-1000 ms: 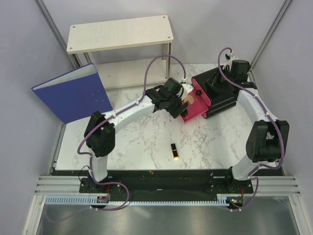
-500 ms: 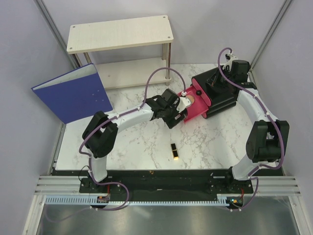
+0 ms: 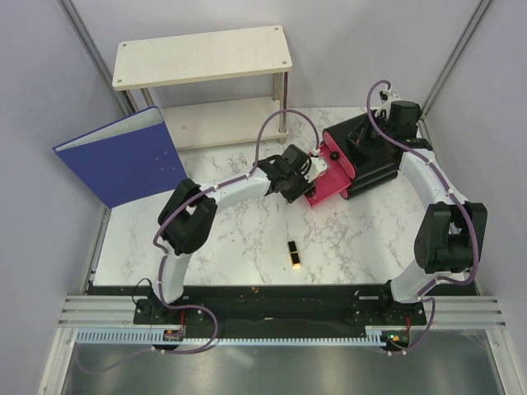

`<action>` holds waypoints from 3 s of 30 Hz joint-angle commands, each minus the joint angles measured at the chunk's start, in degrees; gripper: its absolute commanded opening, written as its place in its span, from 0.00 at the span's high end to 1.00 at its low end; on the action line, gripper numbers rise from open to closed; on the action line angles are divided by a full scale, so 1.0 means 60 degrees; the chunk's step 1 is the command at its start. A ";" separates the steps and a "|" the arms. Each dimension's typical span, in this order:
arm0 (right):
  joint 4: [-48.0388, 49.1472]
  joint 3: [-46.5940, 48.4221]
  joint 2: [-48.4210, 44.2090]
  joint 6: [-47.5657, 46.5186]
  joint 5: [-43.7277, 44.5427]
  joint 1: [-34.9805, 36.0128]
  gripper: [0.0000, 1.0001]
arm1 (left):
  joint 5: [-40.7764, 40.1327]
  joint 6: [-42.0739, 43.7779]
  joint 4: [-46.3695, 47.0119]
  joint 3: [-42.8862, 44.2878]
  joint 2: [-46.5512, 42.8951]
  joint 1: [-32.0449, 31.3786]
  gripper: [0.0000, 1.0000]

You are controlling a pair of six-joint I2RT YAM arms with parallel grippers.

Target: Organize the makeup

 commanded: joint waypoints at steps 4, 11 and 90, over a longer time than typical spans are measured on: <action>-0.4507 -0.1411 0.1214 -0.0537 0.0961 0.0024 1.00 | -0.0716 -0.0695 0.0332 0.1027 0.0399 0.0038 0.71; -0.4492 -0.1455 0.1243 -0.0537 0.0932 0.0024 1.00 | -0.0247 -0.0827 0.0127 0.1496 0.0137 0.0038 0.93; -0.4053 -0.1763 0.0042 -0.0537 0.0302 0.0024 1.00 | 0.7649 -1.0990 0.6128 -0.1696 -0.0627 0.2411 0.00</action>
